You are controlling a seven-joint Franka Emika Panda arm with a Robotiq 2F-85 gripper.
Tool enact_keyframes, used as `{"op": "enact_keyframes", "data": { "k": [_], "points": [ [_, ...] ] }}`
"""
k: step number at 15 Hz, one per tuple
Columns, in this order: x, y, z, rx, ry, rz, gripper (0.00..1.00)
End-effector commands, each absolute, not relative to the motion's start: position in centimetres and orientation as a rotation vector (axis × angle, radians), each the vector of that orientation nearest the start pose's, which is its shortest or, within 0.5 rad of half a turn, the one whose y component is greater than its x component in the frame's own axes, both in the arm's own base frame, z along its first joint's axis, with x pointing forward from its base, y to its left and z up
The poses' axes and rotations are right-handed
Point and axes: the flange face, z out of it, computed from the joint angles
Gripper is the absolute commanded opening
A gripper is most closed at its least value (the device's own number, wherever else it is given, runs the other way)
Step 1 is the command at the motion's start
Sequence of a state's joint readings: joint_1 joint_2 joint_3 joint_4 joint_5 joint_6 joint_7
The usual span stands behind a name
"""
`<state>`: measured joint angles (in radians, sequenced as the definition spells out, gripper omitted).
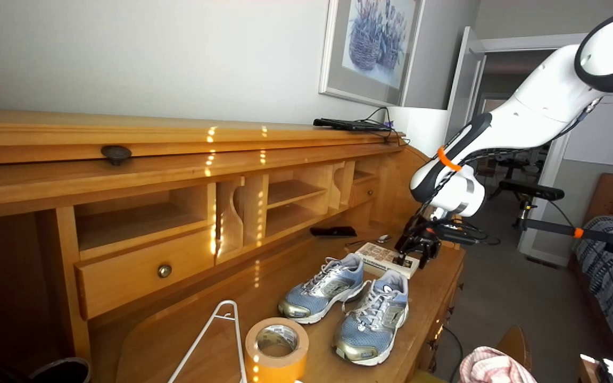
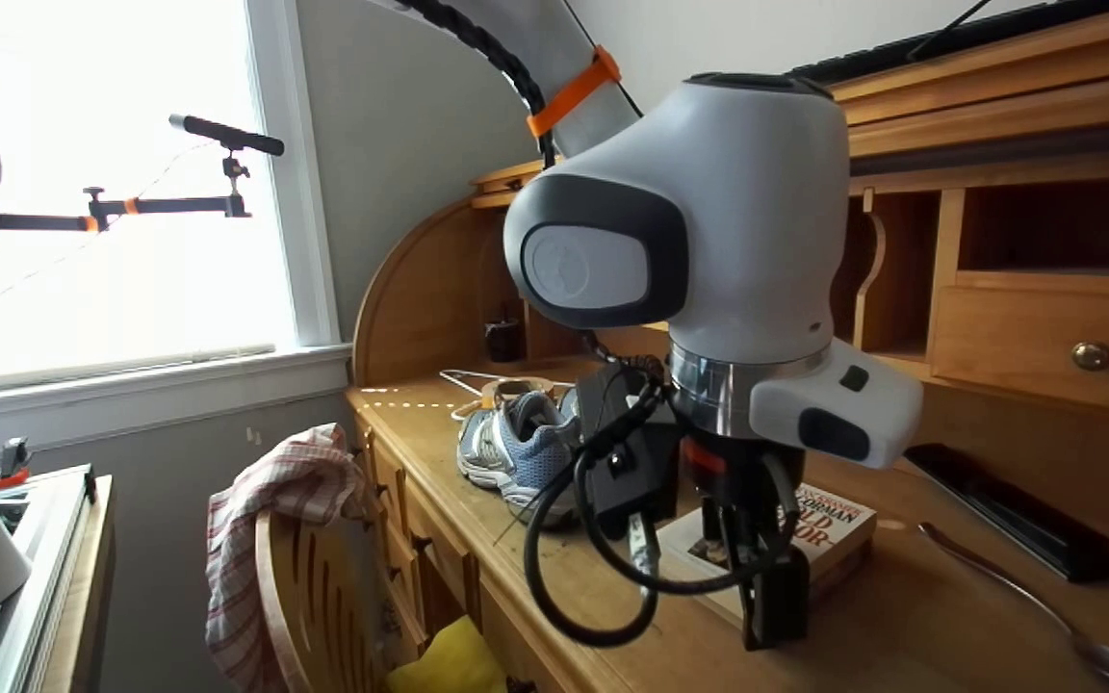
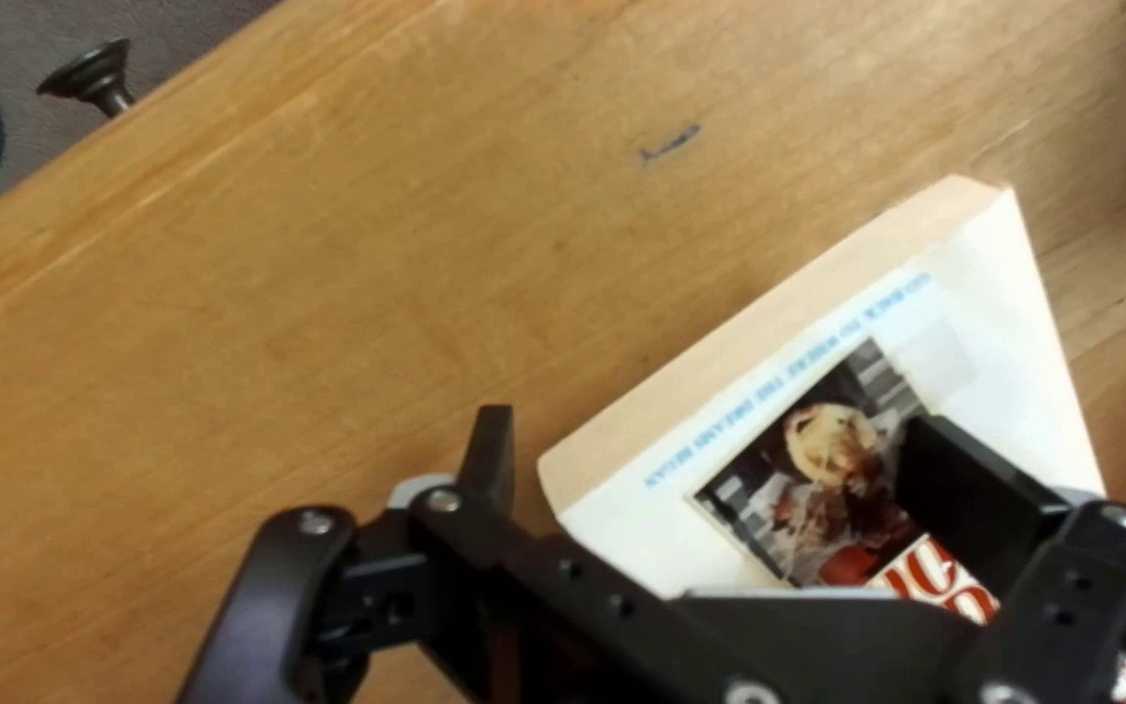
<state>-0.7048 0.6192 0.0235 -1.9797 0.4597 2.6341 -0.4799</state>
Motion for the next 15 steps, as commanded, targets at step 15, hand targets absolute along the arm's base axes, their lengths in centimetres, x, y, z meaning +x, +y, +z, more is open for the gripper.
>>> {"op": "enact_keyframes", "data": {
  "k": [15],
  "points": [
    [42.8,-40.0,16.1,-2.731,0.887,-0.391,1.00]
  ]
}}
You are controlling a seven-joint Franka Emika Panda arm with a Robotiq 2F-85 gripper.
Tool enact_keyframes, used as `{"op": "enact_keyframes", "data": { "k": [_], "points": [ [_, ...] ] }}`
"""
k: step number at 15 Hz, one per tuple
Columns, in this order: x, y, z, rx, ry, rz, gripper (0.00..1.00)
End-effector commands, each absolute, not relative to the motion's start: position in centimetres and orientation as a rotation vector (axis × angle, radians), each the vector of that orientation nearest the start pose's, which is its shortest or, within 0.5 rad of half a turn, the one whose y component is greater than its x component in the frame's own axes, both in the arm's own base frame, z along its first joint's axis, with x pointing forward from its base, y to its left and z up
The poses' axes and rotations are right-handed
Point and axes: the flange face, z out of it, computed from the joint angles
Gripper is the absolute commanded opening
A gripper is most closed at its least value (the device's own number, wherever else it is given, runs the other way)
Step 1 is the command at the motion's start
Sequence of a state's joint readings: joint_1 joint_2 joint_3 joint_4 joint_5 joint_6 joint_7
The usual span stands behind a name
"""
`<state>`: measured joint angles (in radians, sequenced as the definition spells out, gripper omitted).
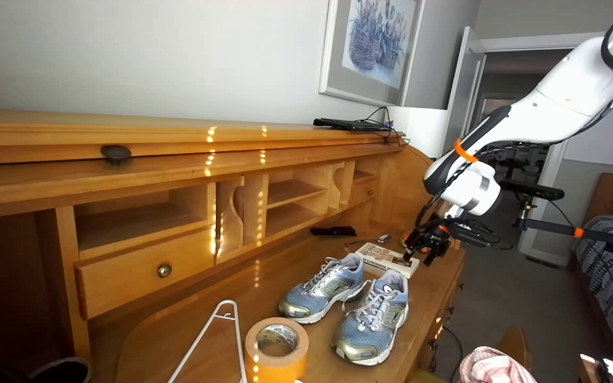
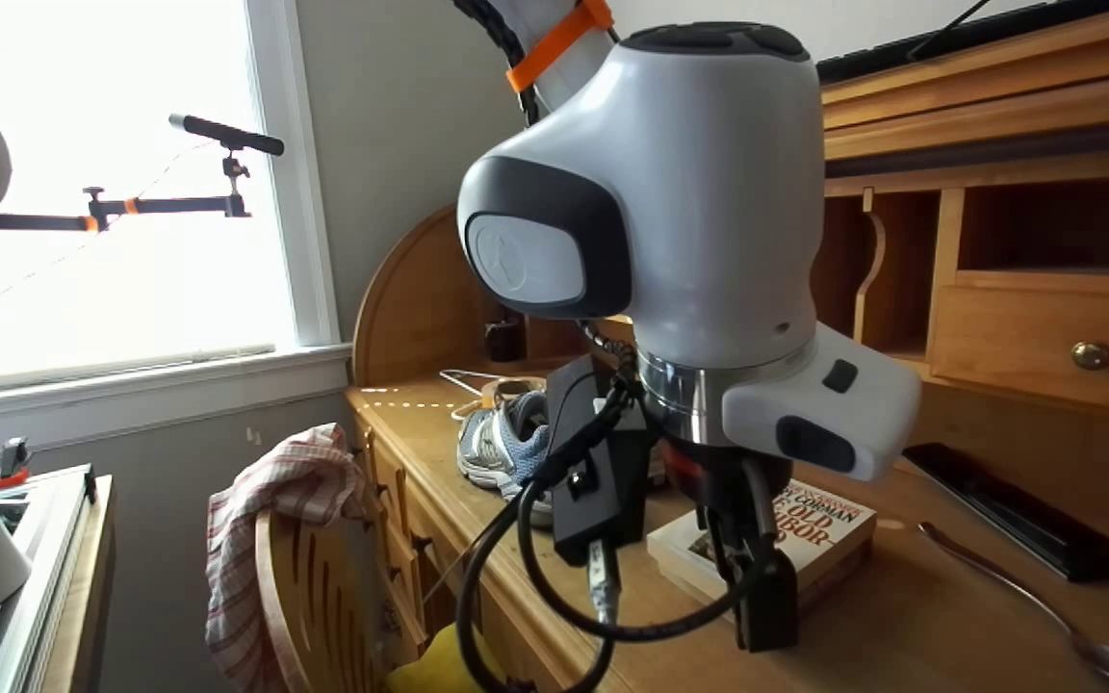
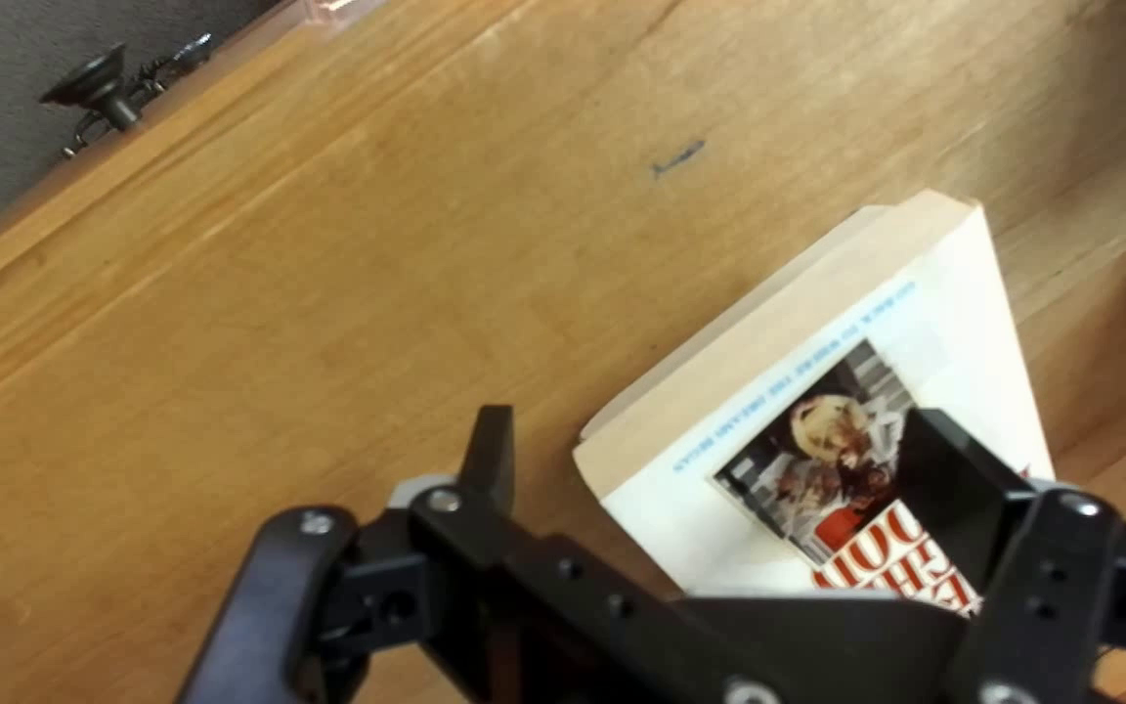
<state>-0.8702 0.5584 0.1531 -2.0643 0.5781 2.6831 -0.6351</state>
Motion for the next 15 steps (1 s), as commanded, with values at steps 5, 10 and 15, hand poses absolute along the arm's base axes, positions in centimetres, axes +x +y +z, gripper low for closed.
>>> {"op": "enact_keyframes", "data": {
  "k": [5,10,15],
  "points": [
    [43.4,-40.0,16.1,-2.740,0.880,-0.395,1.00],
    [44.3,-40.0,16.0,-2.757,0.863,-0.394,0.91],
    [45.3,-39.9,16.0,-2.780,0.842,-0.391,1.00]
  ]
}}
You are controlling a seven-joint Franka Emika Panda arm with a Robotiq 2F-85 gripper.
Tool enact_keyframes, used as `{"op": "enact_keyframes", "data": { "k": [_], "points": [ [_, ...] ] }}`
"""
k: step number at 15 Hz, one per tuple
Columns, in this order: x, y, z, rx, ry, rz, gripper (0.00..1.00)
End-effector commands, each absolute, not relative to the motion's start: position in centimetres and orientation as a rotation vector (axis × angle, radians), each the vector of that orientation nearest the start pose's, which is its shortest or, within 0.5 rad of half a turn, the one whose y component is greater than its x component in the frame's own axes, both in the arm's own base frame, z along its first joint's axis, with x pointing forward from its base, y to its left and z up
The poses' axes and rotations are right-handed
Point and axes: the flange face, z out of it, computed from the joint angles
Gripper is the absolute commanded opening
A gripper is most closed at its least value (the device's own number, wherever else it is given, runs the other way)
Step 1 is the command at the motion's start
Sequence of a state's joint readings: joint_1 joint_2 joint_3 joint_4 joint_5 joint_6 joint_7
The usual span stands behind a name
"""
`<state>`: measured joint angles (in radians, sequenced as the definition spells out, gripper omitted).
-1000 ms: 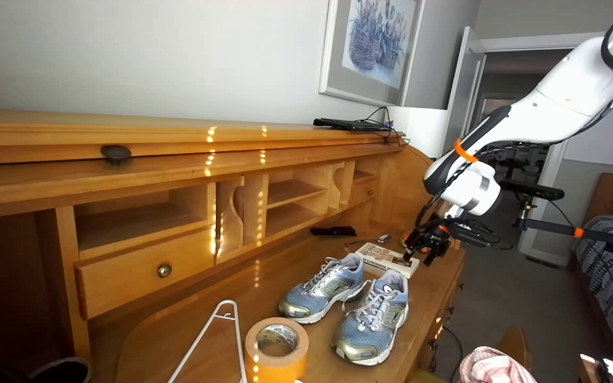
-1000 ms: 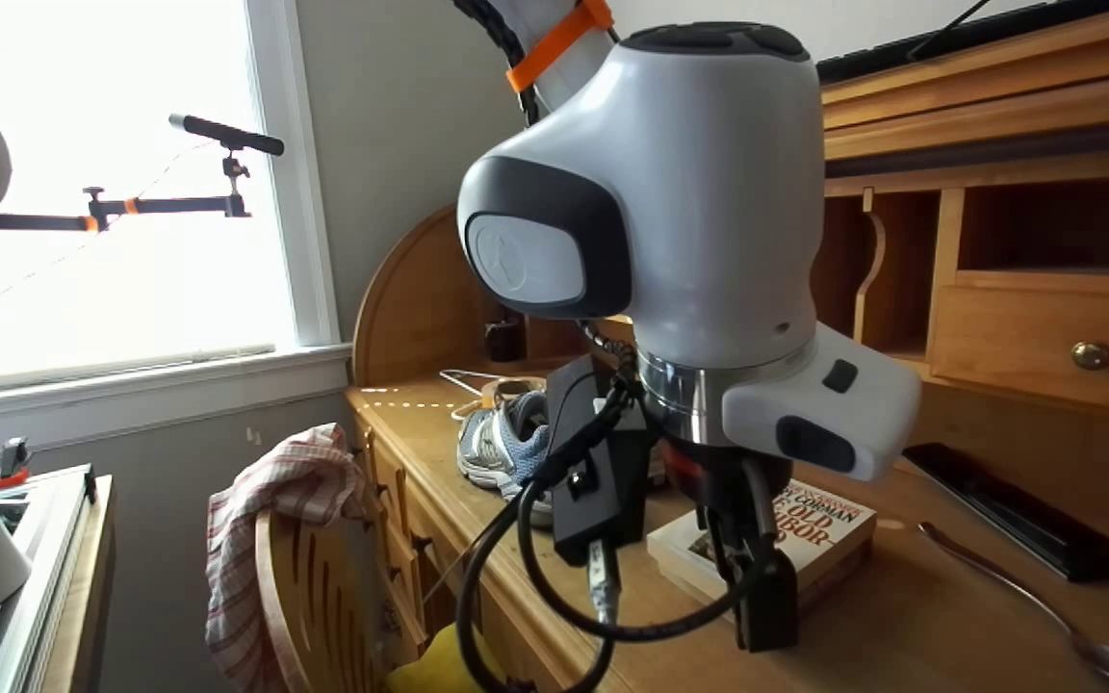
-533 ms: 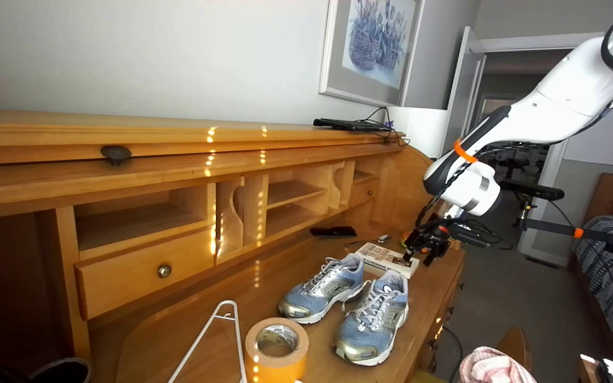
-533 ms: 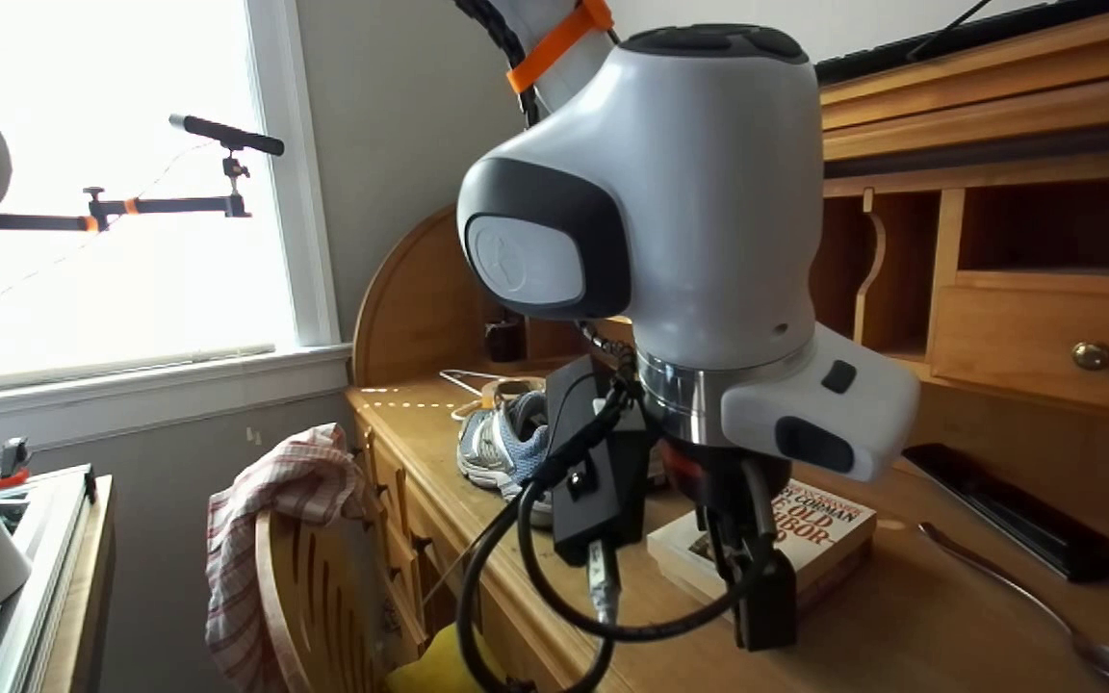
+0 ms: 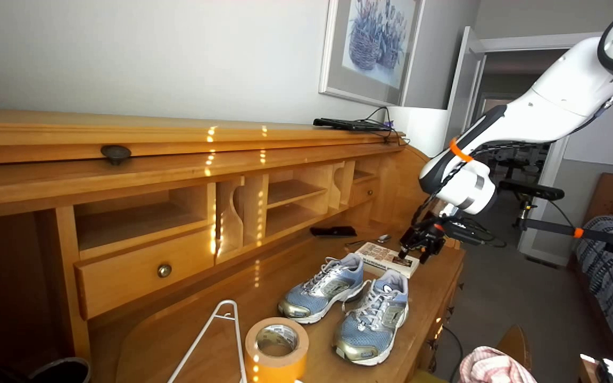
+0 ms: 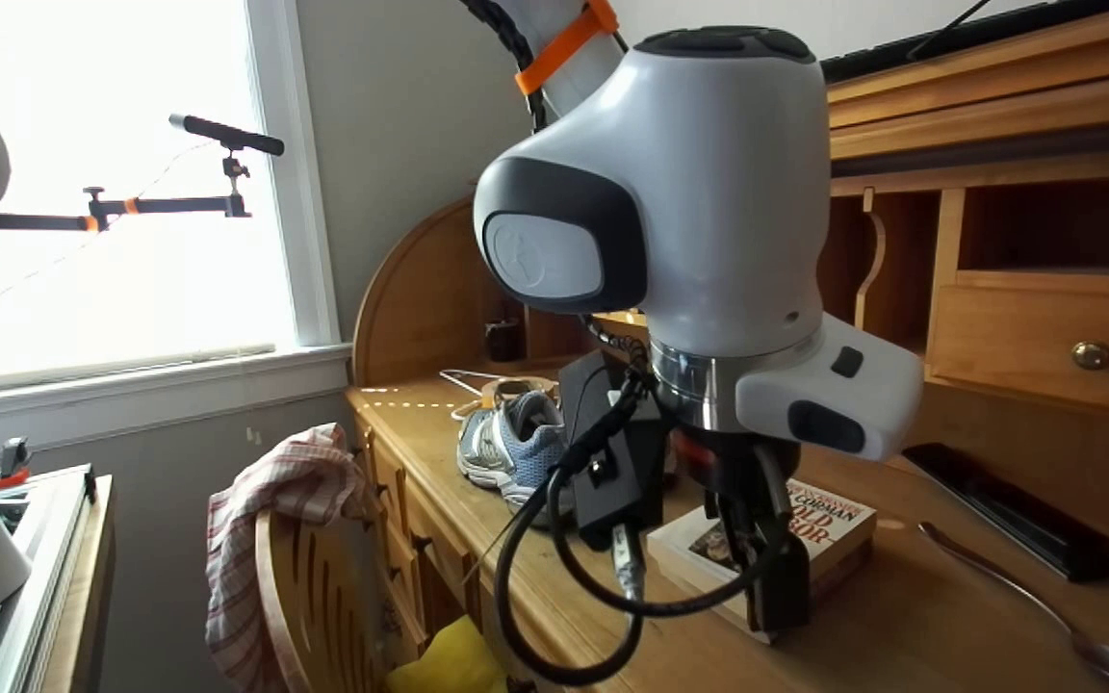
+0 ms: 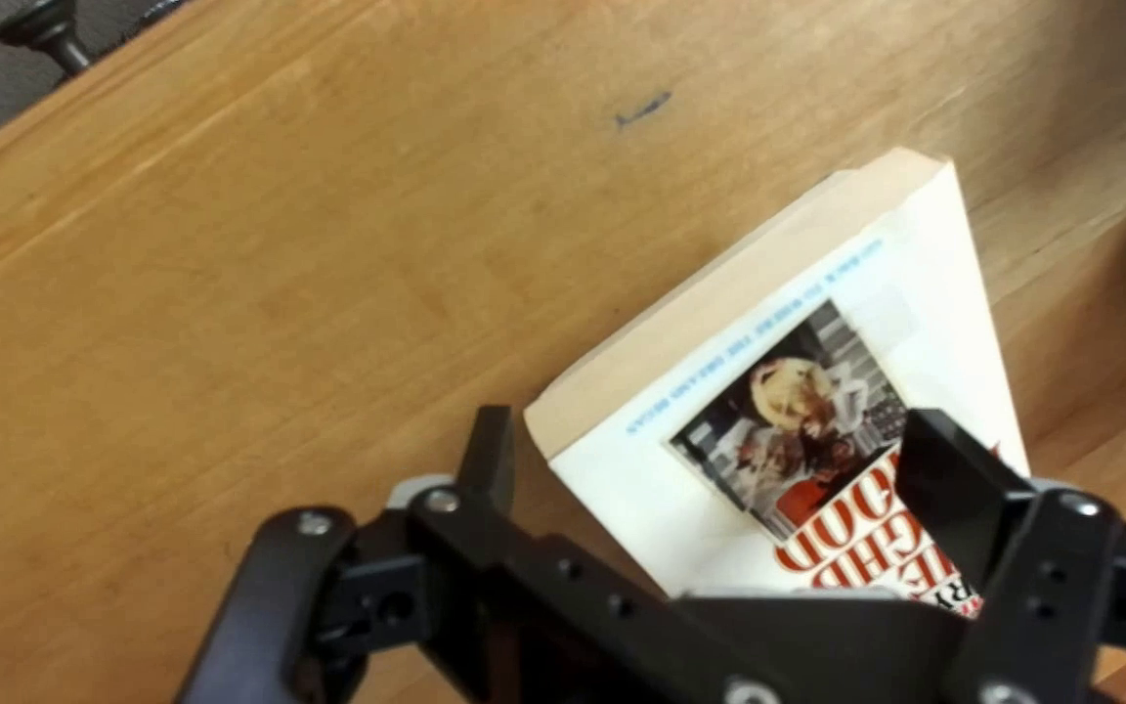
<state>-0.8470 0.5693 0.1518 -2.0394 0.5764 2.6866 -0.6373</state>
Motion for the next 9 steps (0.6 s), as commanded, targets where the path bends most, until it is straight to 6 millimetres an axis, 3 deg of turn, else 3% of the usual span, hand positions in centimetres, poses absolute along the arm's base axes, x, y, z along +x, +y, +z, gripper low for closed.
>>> {"op": "enact_keyframes", "data": {
  "k": [1,9],
  "points": [
    [45.44,-39.88,15.92,-2.784,0.836,-0.386,1.00],
    [45.59,-40.00,14.96,-2.812,0.804,-0.343,1.00]
  ]
}}
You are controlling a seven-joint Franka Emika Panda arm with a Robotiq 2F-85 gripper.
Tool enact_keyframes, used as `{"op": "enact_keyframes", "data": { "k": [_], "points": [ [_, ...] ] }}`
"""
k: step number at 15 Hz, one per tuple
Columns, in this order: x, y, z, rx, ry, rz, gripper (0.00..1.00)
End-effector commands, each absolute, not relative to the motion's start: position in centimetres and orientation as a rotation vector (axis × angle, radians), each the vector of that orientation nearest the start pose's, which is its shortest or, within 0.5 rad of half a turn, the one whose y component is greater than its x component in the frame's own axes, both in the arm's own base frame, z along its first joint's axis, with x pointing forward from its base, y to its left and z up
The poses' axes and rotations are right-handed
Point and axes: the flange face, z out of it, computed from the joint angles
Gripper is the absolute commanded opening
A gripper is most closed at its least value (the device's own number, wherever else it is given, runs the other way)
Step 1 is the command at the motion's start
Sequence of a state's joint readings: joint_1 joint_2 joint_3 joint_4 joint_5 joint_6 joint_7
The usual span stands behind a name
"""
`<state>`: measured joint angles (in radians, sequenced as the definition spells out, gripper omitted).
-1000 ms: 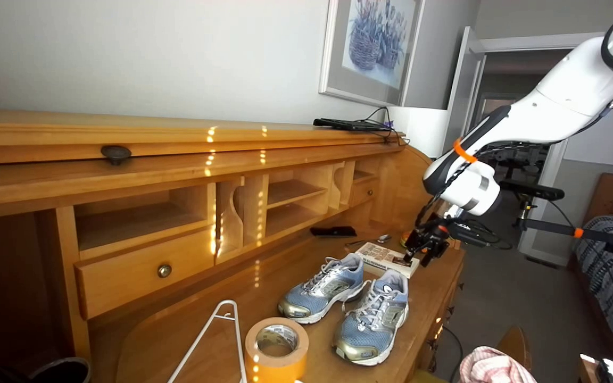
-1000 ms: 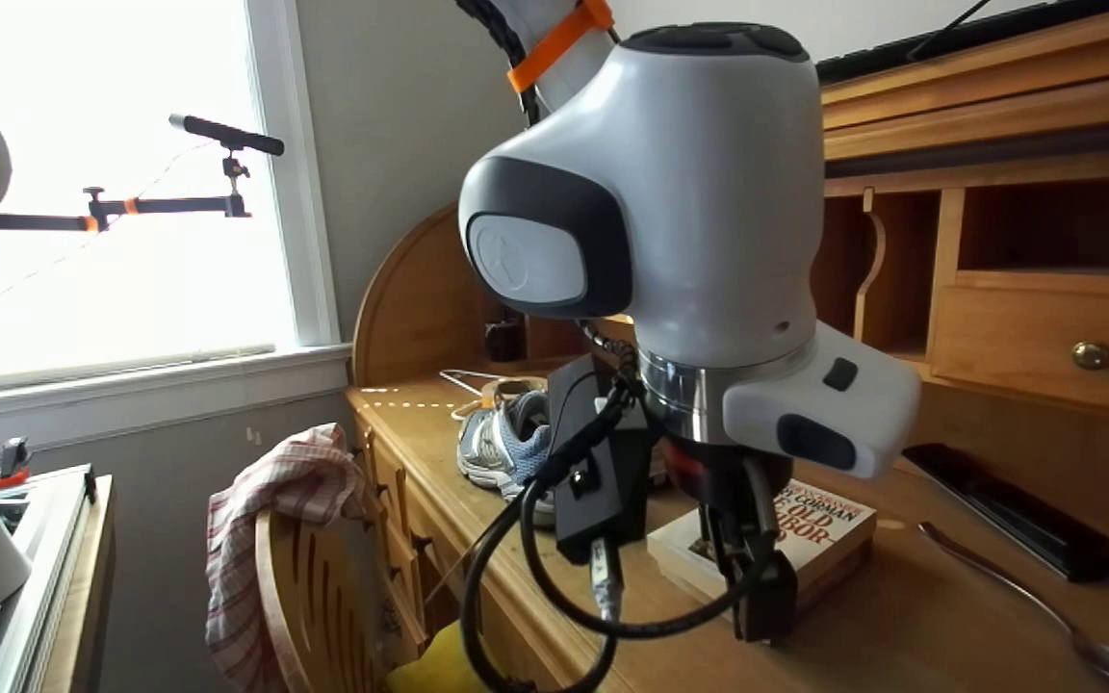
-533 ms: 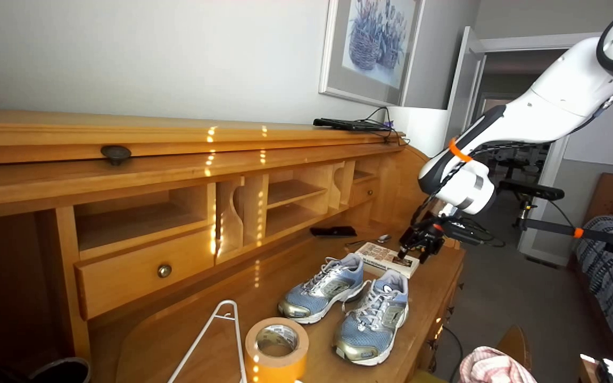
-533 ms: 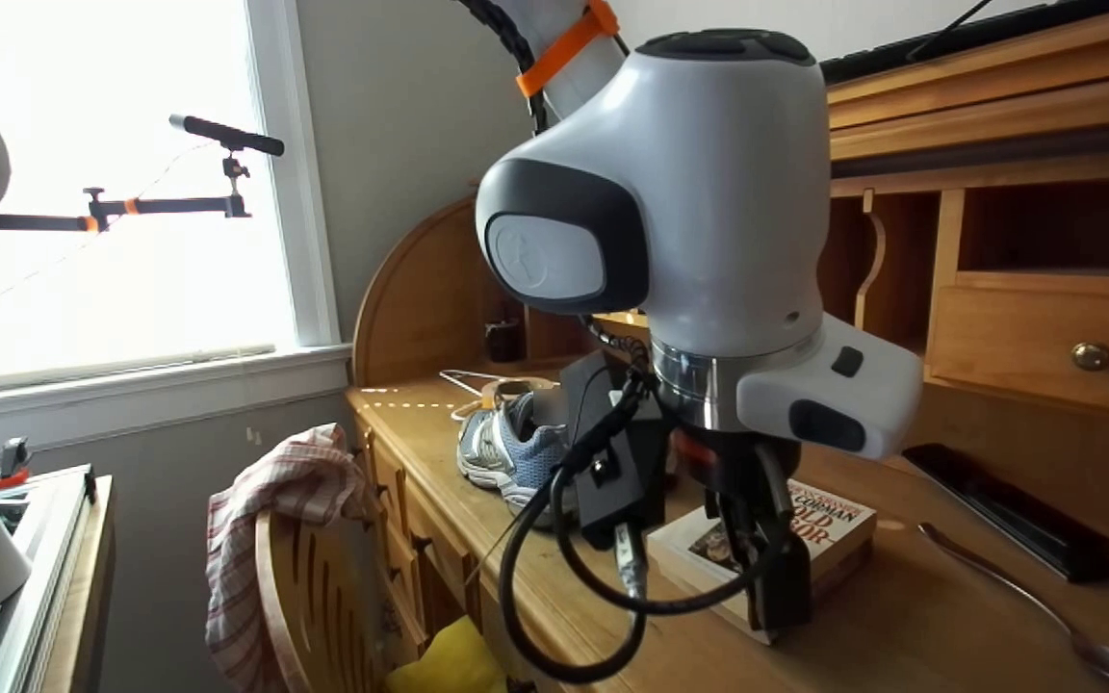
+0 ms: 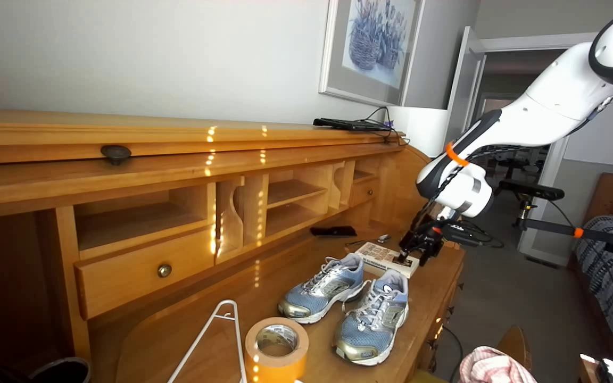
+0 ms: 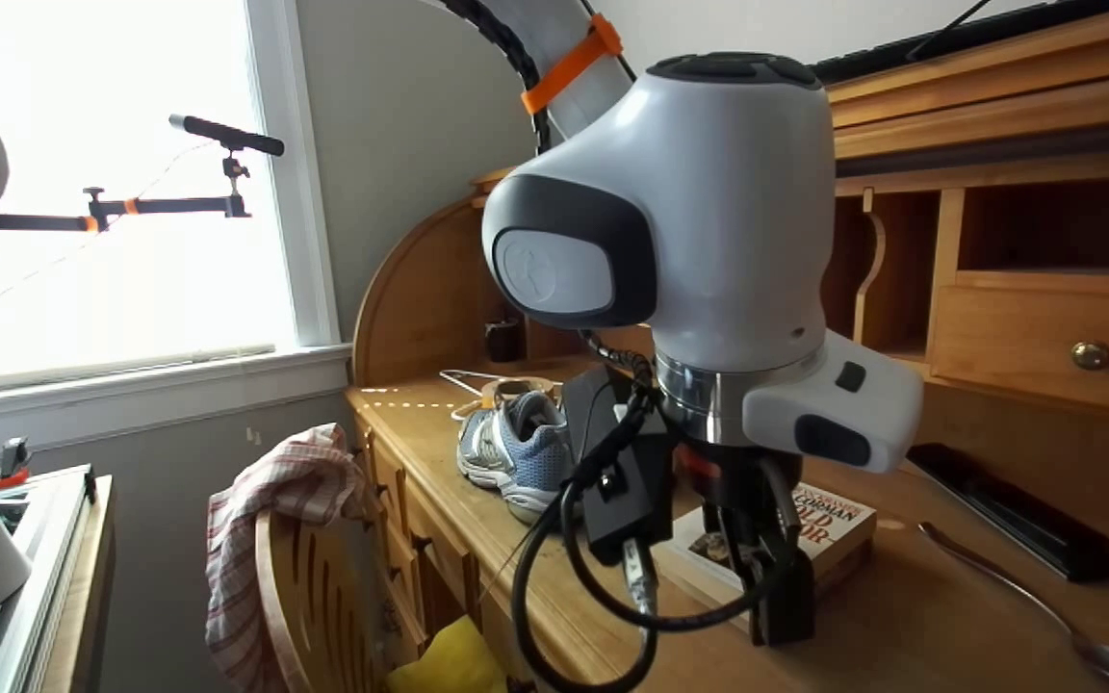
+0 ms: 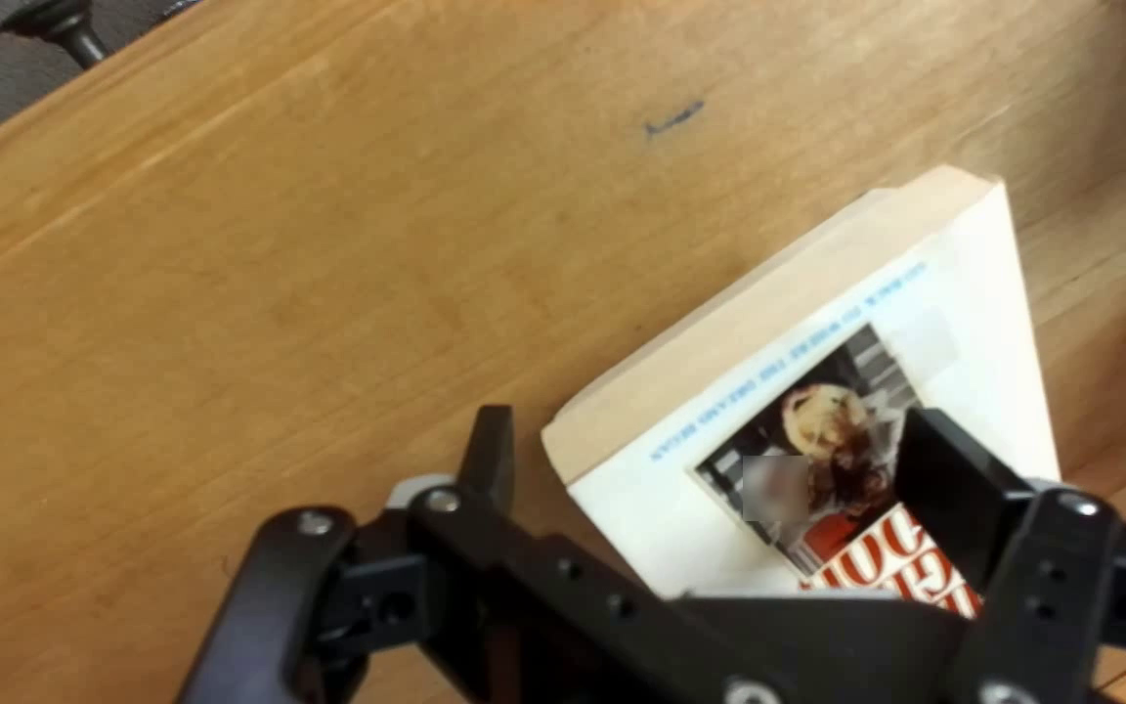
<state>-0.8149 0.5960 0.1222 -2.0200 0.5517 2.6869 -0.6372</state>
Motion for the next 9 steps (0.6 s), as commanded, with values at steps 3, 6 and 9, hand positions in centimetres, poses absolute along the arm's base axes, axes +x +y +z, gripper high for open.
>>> {"op": "enact_keyframes", "data": {
  "k": [3,6,9],
  "points": [
    [46.2,-39.7,15.8,-2.837,0.761,-0.358,1.00],
    [47.2,-38.9,16.7,-2.848,0.692,-0.368,1.00],
    [48.3,-38.3,16.7,-2.848,0.638,-0.352,1.00]
  ]
}}
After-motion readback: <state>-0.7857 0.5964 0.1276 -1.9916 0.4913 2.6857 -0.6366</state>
